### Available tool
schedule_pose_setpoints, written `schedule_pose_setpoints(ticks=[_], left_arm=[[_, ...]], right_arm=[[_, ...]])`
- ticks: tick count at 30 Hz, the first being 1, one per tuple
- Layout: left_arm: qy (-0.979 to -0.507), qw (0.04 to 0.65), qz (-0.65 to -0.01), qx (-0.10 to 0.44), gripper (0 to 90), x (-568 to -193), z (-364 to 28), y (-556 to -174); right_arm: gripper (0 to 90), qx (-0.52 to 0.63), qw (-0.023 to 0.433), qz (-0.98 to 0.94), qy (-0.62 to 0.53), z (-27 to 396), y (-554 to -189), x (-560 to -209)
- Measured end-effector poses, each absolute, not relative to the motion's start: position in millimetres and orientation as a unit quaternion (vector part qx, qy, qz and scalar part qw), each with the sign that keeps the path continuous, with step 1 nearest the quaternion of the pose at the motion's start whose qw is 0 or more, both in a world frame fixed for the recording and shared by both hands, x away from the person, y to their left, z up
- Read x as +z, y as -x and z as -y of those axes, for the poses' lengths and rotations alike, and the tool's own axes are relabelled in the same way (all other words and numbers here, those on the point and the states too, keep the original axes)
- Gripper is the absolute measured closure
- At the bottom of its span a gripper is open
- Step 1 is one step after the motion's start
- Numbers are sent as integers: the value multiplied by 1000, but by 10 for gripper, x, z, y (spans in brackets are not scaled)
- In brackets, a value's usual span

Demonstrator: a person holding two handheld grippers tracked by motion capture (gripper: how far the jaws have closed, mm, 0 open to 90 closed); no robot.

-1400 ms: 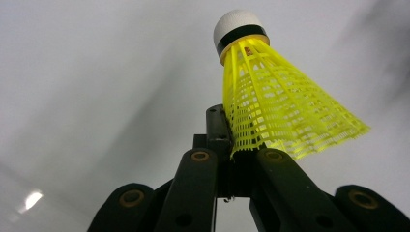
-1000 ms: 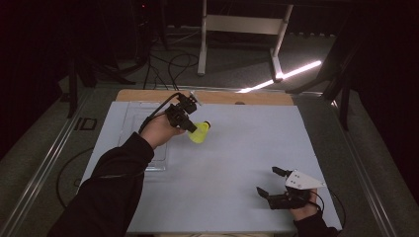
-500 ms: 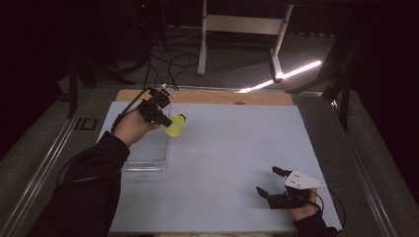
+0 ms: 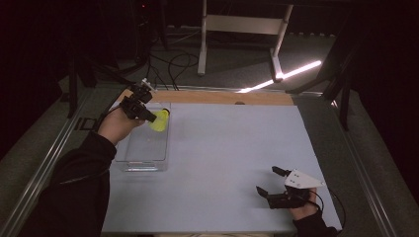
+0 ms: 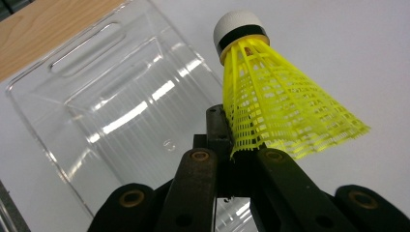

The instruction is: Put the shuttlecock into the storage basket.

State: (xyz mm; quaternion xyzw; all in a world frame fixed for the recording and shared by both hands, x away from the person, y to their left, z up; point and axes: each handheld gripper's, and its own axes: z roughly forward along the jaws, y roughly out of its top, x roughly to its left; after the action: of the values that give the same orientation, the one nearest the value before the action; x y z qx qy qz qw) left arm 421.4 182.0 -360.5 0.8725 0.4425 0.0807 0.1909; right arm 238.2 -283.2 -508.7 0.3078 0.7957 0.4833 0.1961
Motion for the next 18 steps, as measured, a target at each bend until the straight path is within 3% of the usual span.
schedule_pose_setpoints(ticks=[18], left_arm=[[-856,181,-478,80,900,-3929,-1946,-4251]], right_arm=[[93,481,197,-796,-310,2832,-2385,-5086]])
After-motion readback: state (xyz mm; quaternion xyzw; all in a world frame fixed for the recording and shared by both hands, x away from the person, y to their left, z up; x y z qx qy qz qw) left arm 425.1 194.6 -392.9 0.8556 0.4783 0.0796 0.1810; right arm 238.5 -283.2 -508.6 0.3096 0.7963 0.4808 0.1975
